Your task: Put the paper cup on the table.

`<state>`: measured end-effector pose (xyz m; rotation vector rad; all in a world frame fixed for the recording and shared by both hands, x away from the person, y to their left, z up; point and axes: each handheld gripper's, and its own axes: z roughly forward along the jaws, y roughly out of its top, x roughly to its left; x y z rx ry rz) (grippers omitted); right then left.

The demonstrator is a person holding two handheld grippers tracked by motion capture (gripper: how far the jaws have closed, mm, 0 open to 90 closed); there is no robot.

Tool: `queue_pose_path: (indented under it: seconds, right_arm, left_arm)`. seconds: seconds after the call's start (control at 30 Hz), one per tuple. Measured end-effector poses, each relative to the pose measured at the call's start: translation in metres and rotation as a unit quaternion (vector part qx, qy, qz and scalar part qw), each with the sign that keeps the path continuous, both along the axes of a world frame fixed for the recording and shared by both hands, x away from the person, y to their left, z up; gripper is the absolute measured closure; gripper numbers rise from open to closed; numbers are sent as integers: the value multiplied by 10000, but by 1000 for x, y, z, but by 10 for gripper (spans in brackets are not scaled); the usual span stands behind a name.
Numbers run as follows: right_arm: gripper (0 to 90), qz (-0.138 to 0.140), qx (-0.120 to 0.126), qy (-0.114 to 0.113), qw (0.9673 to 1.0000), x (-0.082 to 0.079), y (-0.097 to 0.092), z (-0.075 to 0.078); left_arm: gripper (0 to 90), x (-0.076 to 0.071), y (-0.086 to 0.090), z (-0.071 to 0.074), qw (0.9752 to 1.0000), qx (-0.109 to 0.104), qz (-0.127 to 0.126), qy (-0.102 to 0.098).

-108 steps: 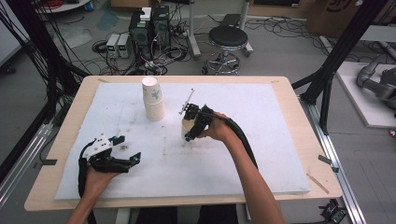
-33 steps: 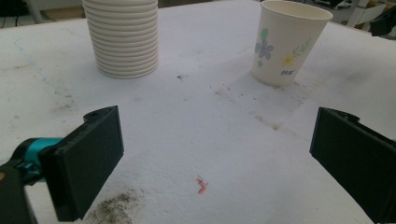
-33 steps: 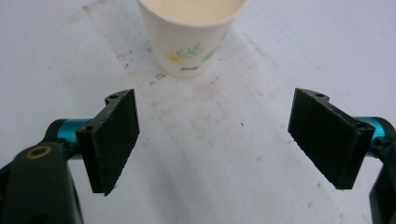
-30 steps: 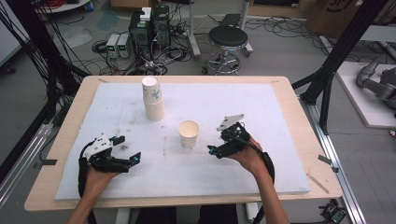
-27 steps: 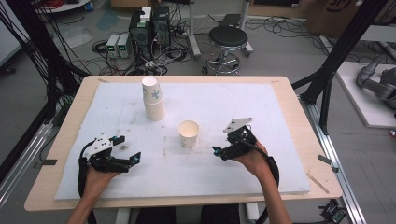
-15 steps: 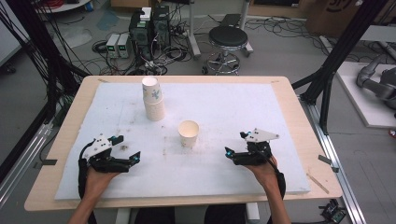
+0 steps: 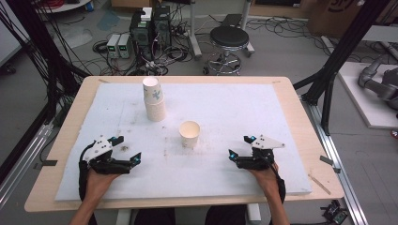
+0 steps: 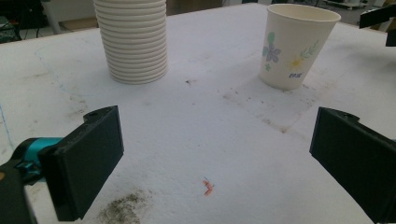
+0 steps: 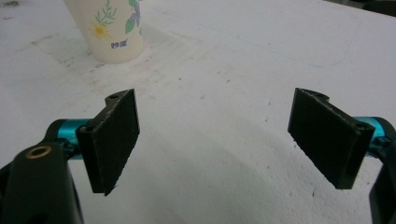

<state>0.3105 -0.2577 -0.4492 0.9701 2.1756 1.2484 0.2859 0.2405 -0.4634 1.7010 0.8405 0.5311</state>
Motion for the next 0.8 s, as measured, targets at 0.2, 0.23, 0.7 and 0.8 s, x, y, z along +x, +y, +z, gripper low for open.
queue_pose_path:
  seconds: [0.2,0.23,0.7,0.8]
  right_arm:
    - [168,-77,116,-25,9999,-1,-2,0]
    - [168,-77,116,-25,9999,-1,-2,0]
    - [168,-120,328,-198,9992,-4,-6,-1]
    - [168,-127,357,-259,9989,-5,-7,-1]
  left_arm:
    - [28,0,0,0,10000,-34,23,27]
    - [28,0,0,0,10000,-37,20,24]
    - [28,-1,1,0,10000,-33,56,-65]
    - [28,-1,1,0,9999,-55,76,-47]
